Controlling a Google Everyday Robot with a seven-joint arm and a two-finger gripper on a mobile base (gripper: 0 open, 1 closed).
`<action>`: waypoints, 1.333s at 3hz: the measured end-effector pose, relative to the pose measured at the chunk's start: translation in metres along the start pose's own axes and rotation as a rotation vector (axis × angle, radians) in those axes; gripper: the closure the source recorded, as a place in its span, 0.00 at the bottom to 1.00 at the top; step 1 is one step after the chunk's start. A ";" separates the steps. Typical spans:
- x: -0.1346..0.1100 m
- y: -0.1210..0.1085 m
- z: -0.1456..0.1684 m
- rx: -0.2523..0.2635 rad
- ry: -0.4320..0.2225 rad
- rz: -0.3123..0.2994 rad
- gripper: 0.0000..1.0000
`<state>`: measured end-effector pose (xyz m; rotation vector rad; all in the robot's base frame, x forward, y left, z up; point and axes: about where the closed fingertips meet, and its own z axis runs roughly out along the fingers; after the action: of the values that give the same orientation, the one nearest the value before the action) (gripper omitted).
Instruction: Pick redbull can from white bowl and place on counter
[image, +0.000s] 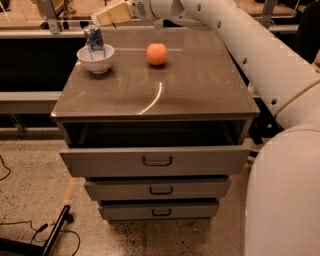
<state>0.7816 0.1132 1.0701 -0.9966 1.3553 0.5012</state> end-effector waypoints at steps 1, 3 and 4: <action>0.010 0.008 0.019 -0.024 0.061 -0.005 0.00; 0.071 0.028 0.076 -0.072 0.175 0.120 0.00; 0.083 0.034 0.092 -0.079 0.164 0.169 0.00</action>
Offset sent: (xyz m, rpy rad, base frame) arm 0.0470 0.0731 -0.1024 -0.1251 0.2631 -0.0024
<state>0.8232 0.1868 0.9735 -1.0098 1.5854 0.6147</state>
